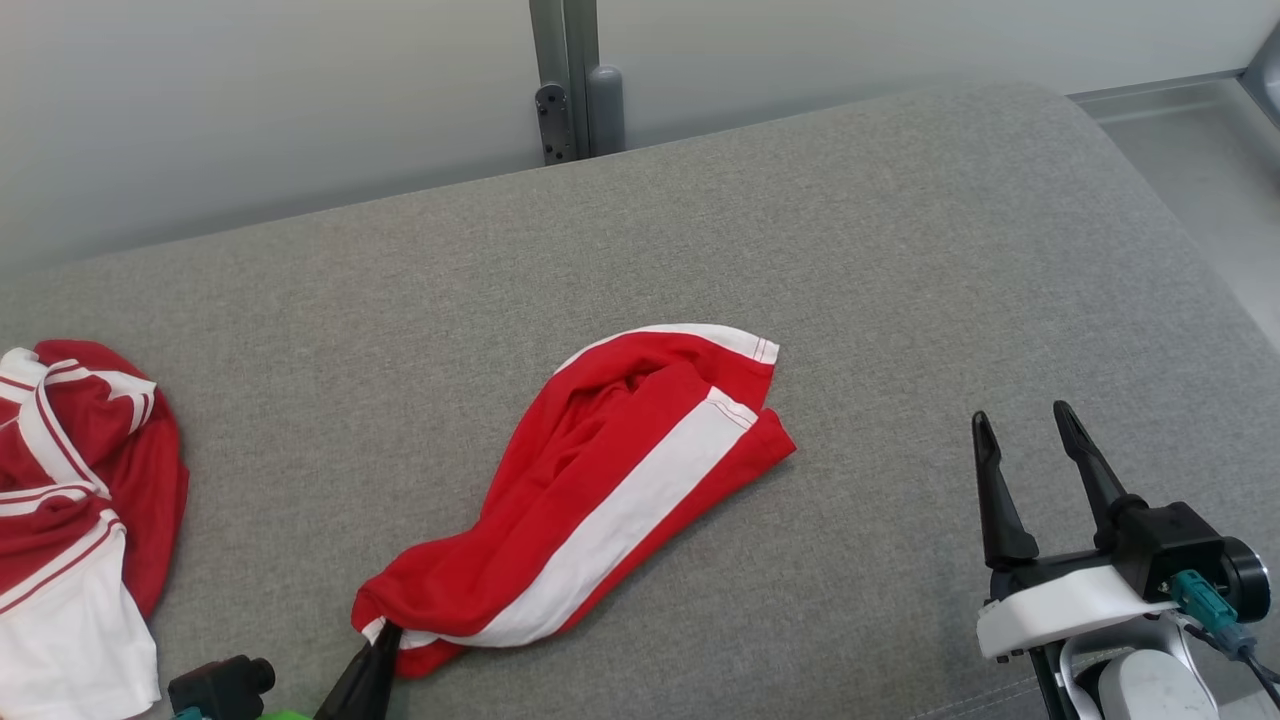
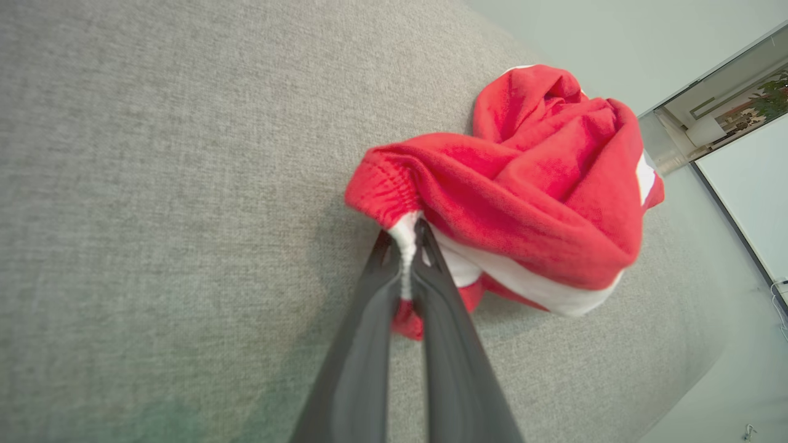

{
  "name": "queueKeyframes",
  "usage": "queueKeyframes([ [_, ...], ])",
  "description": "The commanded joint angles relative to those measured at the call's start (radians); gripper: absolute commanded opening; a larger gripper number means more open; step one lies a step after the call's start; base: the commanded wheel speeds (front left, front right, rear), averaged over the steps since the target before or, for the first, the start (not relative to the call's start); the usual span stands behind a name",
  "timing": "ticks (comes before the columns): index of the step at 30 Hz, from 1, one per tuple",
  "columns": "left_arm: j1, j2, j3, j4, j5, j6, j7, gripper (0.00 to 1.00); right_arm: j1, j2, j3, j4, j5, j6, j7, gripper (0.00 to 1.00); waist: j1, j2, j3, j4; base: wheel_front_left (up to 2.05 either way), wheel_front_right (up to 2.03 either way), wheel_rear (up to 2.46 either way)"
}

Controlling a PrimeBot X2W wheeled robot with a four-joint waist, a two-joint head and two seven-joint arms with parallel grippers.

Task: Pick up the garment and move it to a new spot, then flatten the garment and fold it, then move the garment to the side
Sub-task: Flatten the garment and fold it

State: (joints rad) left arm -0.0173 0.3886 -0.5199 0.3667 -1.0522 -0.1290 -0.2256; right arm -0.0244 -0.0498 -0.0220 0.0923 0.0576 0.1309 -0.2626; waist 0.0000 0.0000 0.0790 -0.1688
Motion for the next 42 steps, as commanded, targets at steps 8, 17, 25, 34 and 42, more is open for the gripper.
queueKeyframes([
  [8,-0.039,0.043,-0.031,0.014,0.000,-0.003,-0.032,0.00,0.015,-0.001,-0.009,0.002,-0.007,0.000,-0.003,1.00,0.0000,0.0000,-0.001,0.007,0.00,0.00,0.00],
  [17,-0.048,0.085,-0.049,0.068,0.008,-0.003,-0.040,1.00,0.021,-0.001,-0.006,0.008,-0.007,0.000,-0.003,1.00,0.0000,0.0000,-0.020,0.012,0.00,0.00,0.00],
  [25,-0.018,0.124,-0.067,0.099,0.026,0.001,-0.039,1.00,0.043,-0.001,-0.014,0.008,-0.011,0.000,-0.003,1.00,0.0000,0.0000,-0.050,0.028,0.00,0.00,0.00],
  [34,0.041,0.080,0.137,-0.043,0.193,0.082,-0.040,1.00,0.044,-0.001,-0.037,-0.026,-0.038,0.000,-0.003,1.00,0.0000,0.0000,-0.071,0.065,0.00,0.00,0.00],
  [42,0.153,-0.091,0.363,-0.214,0.447,0.090,-0.039,1.00,0.056,-0.001,-0.055,-0.051,-0.060,0.000,-0.003,1.00,0.0000,0.0000,-0.091,0.096,0.00,0.00,0.00],
])
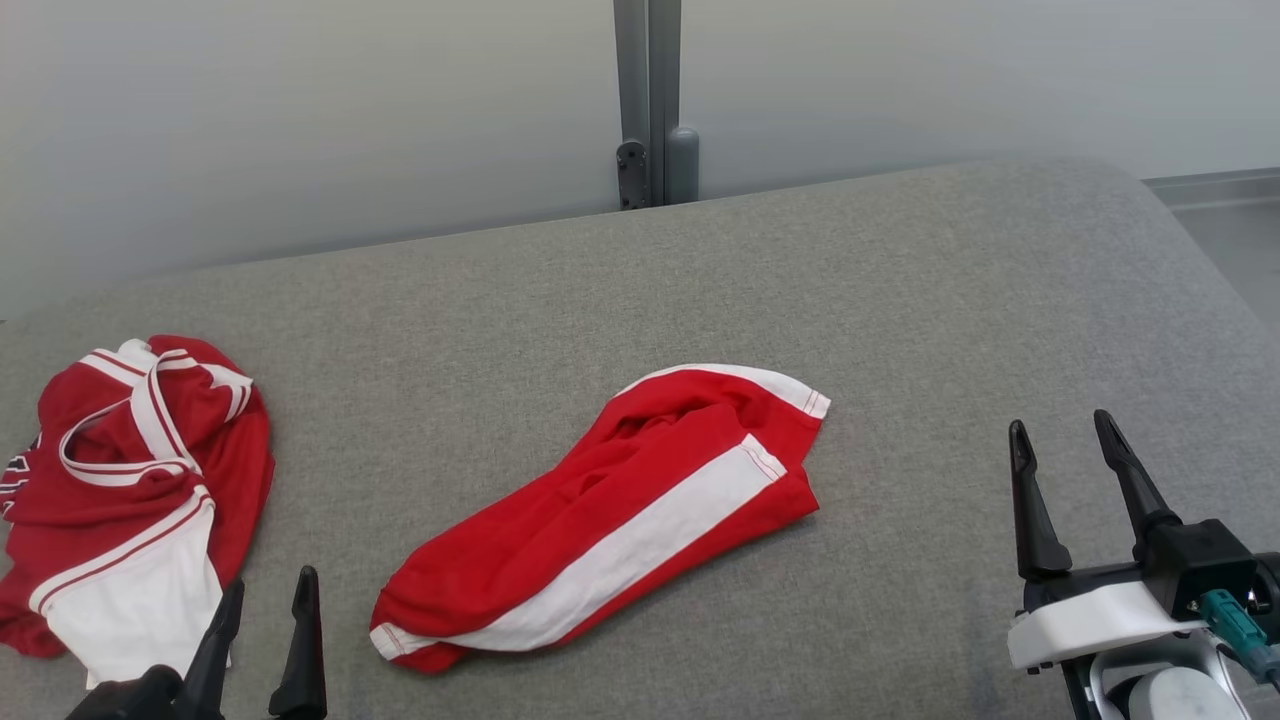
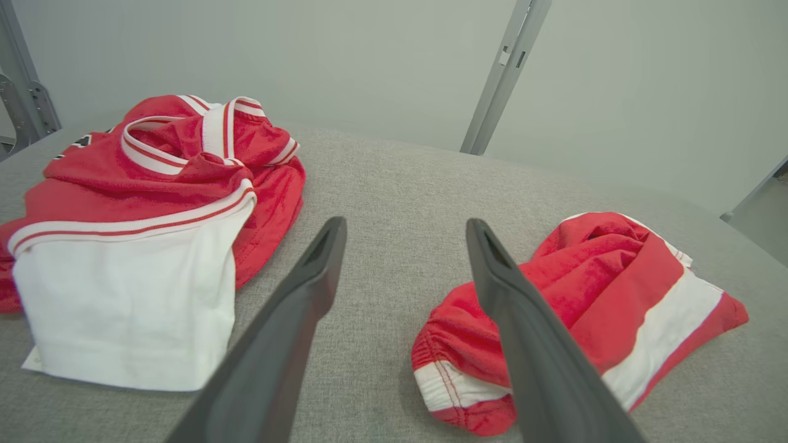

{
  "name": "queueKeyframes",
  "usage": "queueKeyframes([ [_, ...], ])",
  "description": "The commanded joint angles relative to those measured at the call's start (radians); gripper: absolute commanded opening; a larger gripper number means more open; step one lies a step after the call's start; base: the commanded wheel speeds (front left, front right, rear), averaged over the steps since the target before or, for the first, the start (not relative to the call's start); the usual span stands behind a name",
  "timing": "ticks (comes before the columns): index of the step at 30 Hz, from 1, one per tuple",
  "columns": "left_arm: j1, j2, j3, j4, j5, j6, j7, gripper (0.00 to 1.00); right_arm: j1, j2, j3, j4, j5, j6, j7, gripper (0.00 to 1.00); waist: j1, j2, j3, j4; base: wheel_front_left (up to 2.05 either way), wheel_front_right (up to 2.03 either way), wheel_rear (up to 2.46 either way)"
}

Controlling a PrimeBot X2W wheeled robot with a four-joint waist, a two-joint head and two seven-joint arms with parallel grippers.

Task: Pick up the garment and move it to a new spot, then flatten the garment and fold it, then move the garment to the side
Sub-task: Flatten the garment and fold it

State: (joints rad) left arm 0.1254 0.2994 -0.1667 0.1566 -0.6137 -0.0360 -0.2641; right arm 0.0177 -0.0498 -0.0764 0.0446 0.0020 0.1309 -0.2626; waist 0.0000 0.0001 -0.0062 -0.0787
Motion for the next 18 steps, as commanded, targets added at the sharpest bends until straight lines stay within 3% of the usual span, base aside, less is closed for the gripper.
queueKeyframes([
  [1,0.025,-0.026,0.032,-0.009,0.038,-0.006,0.000,1.00,0.016,-0.001,-0.002,-0.004,-0.005,0.000,-0.003,1.00,0.0000,-0.0001,-0.008,0.008,0.00,0.00,0.00],
  [9,0.066,-0.163,0.139,-0.005,0.201,-0.073,0.000,1.00,0.031,-0.002,0.006,0.007,-0.014,0.000,-0.003,1.00,0.0000,-0.0001,-0.010,0.023,0.00,0.00,0.00],
  [18,0.025,-0.203,0.169,-0.015,0.288,-0.096,0.000,1.00,0.049,-0.001,0.036,0.061,-0.007,0.000,-0.003,1.00,0.0000,-0.0001,-0.004,0.030,0.00,0.00,0.00],
])
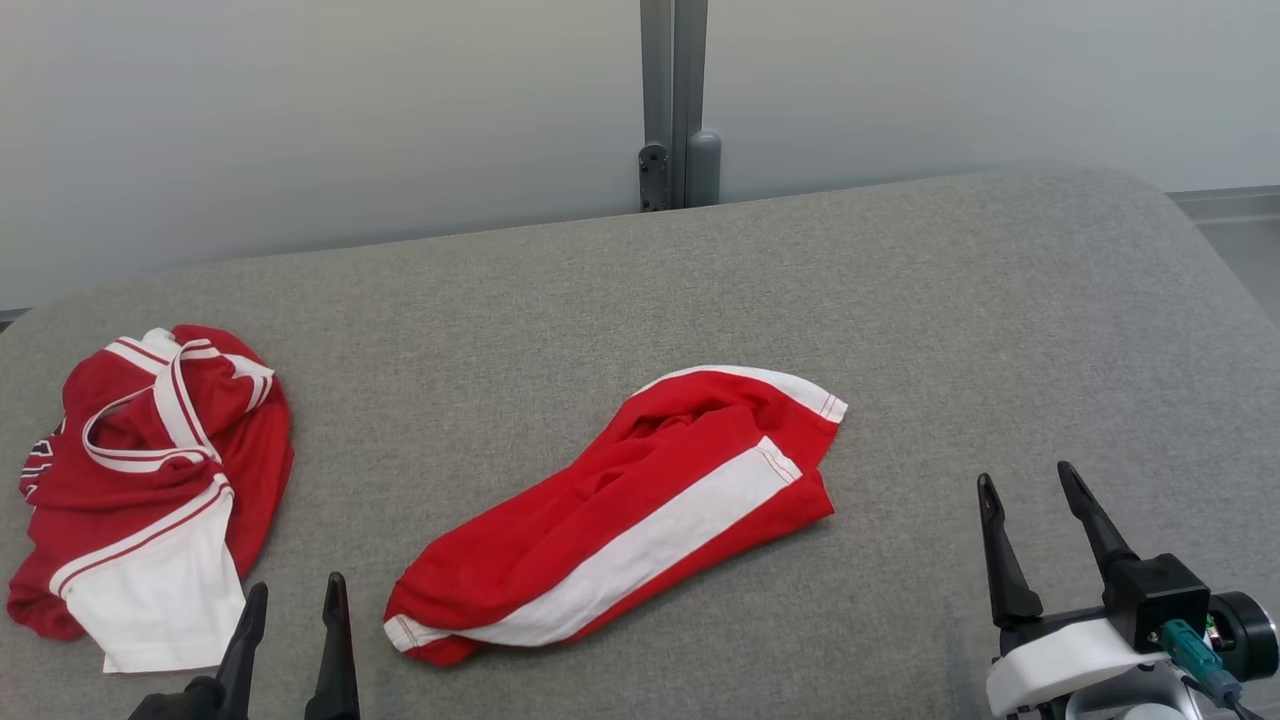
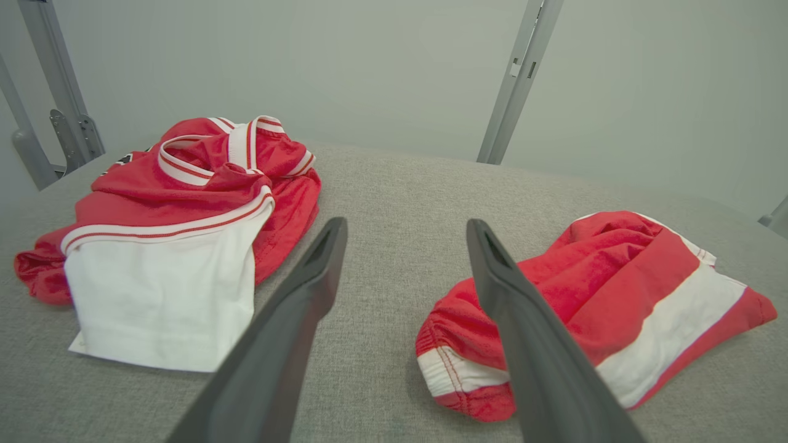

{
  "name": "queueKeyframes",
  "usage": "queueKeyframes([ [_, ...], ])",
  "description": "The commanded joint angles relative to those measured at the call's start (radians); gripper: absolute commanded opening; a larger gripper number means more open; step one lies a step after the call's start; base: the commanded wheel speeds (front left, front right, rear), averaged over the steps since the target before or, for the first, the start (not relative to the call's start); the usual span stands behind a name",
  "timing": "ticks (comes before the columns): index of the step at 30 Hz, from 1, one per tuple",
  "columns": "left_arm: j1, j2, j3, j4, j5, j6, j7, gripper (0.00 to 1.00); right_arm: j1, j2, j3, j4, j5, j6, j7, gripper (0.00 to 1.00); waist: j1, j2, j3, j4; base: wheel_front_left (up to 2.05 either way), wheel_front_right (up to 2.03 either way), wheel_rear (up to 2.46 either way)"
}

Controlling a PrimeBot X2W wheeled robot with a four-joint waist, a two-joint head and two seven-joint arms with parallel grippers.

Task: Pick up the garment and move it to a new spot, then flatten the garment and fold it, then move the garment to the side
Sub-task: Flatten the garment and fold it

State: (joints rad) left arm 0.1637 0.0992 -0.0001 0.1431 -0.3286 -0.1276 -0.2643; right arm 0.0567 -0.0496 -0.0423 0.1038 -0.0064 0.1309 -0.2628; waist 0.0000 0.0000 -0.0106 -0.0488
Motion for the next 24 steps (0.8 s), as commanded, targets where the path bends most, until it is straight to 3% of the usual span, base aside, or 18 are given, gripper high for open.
queueKeyframes([
  [1,-0.015,-0.005,-0.001,-0.002,0.004,-0.004,0.000,1.00,0.011,-0.002,0.007,0.007,0.002,0.000,-0.003,1.00,0.0000,0.0000,0.001,0.000,0.00,0.00,0.00],
  [24,-0.025,0.006,-0.022,-0.002,0.022,-0.004,0.000,1.00,-0.001,-0.002,0.049,0.059,0.016,0.000,-0.003,1.00,0.0000,0.0000,0.001,0.011,0.00,0.00,0.00],
])
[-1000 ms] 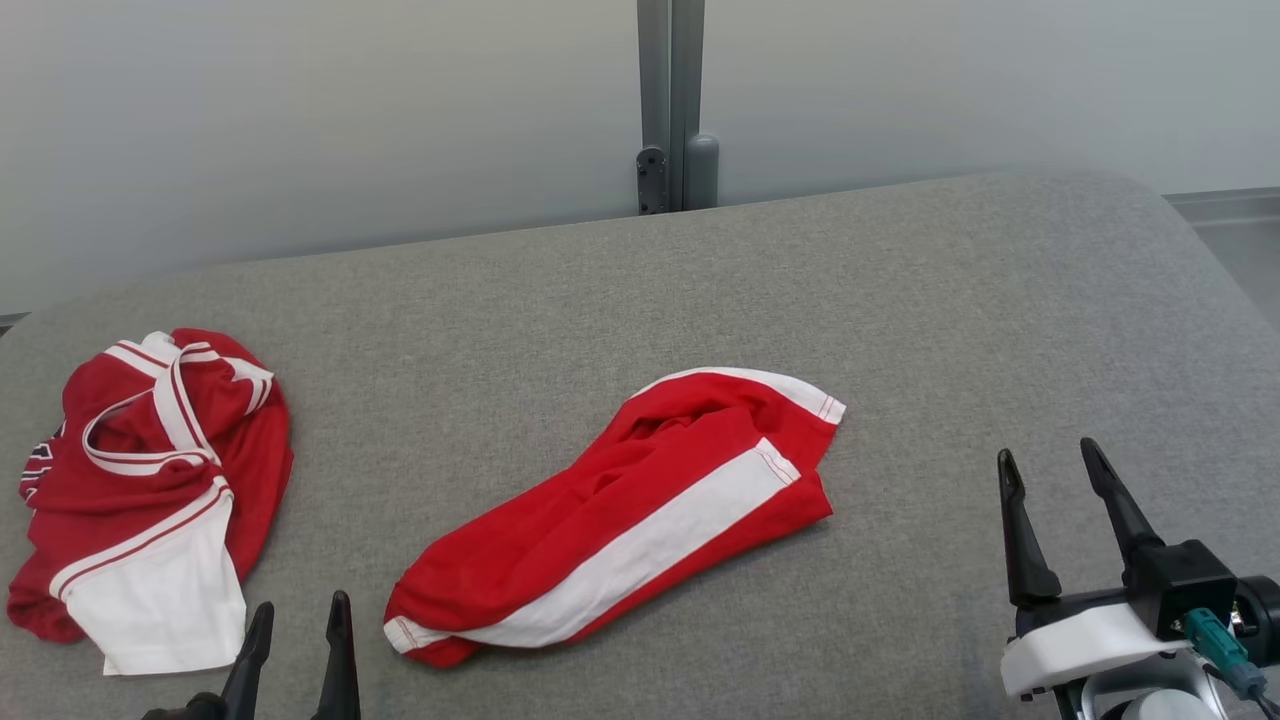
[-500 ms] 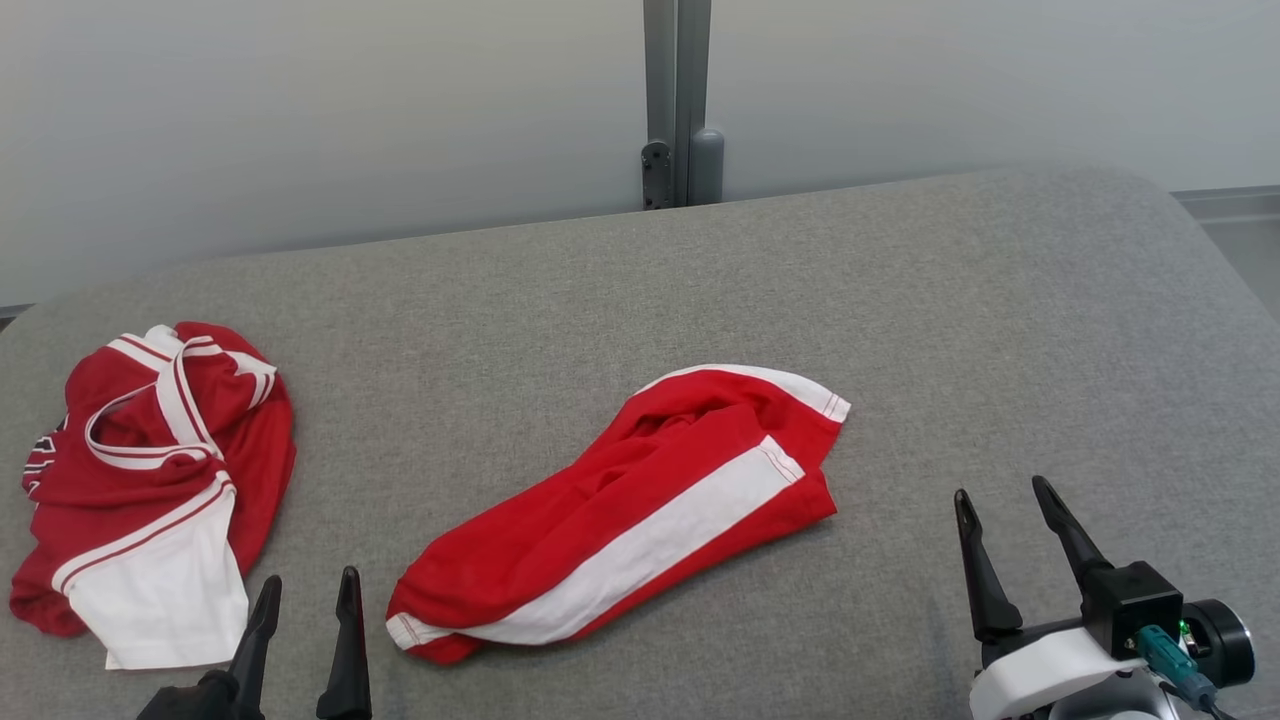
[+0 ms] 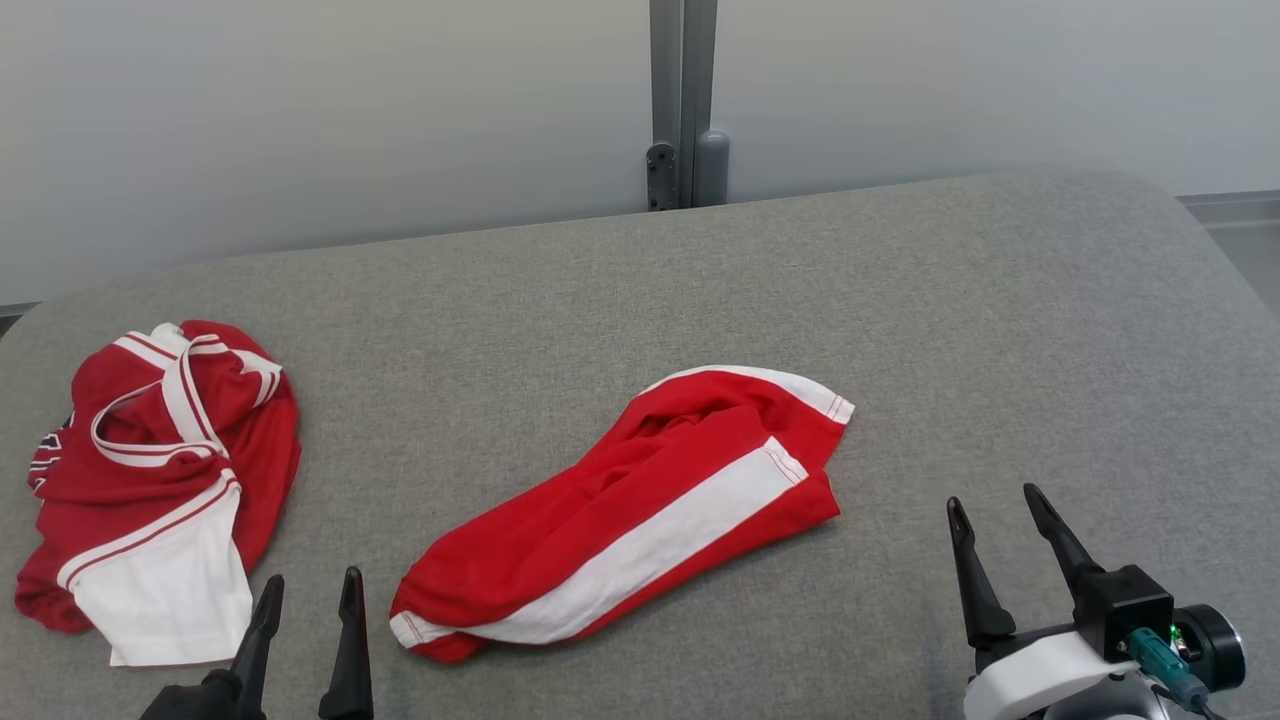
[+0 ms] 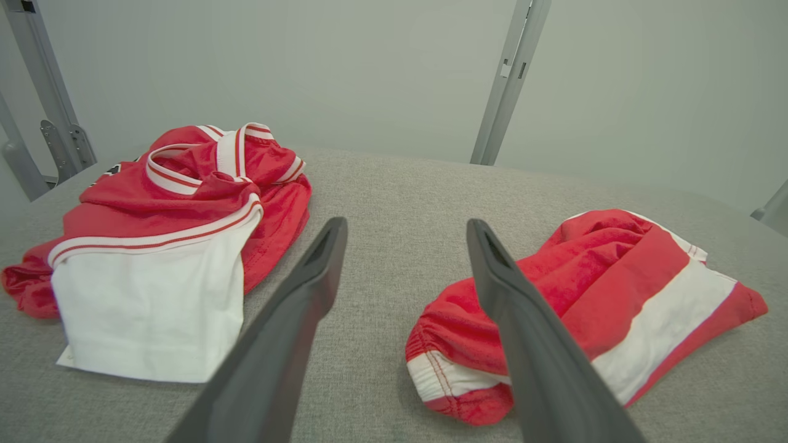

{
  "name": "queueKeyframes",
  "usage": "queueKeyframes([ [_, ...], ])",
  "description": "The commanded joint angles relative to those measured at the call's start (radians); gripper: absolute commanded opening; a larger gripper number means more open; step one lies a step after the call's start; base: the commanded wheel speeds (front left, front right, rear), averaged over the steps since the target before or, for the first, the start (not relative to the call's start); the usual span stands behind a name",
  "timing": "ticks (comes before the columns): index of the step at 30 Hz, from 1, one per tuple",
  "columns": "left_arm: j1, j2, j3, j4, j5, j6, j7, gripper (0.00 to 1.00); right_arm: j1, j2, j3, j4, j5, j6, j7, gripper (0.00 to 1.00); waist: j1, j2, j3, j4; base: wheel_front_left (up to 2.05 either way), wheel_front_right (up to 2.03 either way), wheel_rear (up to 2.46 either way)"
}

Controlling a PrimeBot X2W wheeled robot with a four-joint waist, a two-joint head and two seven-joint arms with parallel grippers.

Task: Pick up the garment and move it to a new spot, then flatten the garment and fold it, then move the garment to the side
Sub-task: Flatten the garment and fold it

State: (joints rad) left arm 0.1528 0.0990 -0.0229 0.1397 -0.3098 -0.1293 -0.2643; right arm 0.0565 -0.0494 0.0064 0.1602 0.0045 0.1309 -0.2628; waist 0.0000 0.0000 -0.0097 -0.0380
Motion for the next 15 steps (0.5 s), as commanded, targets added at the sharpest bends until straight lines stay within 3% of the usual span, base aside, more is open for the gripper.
queueKeyframes([
  [1,-0.016,0.006,-0.001,0.001,0.004,-0.002,0.000,1.00,-0.006,-0.002,0.005,0.003,0.010,0.000,-0.003,1.00,0.0000,0.0000,0.001,0.001,0.00,0.00,0.00],
  [4,-0.019,0.013,-0.011,0.029,0.010,-0.002,0.000,1.00,-0.045,-0.002,0.032,0.000,0.044,0.000,-0.003,1.00,0.0000,0.0000,0.010,0.011,0.00,0.00,0.00],
  [9,-0.060,0.052,-0.093,0.139,-0.022,-0.001,0.067,1.00,-0.161,-0.002,0.155,0.154,0.063,0.000,0.006,1.00,0.0000,0.0000,0.036,0.036,0.00,0.00,0.00],
  [15,-0.123,0.090,-0.163,0.147,-0.100,-0.001,0.217,1.00,-0.369,-0.002,0.255,0.336,0.076,0.000,0.161,1.00,0.0000,0.0000,0.101,0.076,0.00,0.00,0.00],
])
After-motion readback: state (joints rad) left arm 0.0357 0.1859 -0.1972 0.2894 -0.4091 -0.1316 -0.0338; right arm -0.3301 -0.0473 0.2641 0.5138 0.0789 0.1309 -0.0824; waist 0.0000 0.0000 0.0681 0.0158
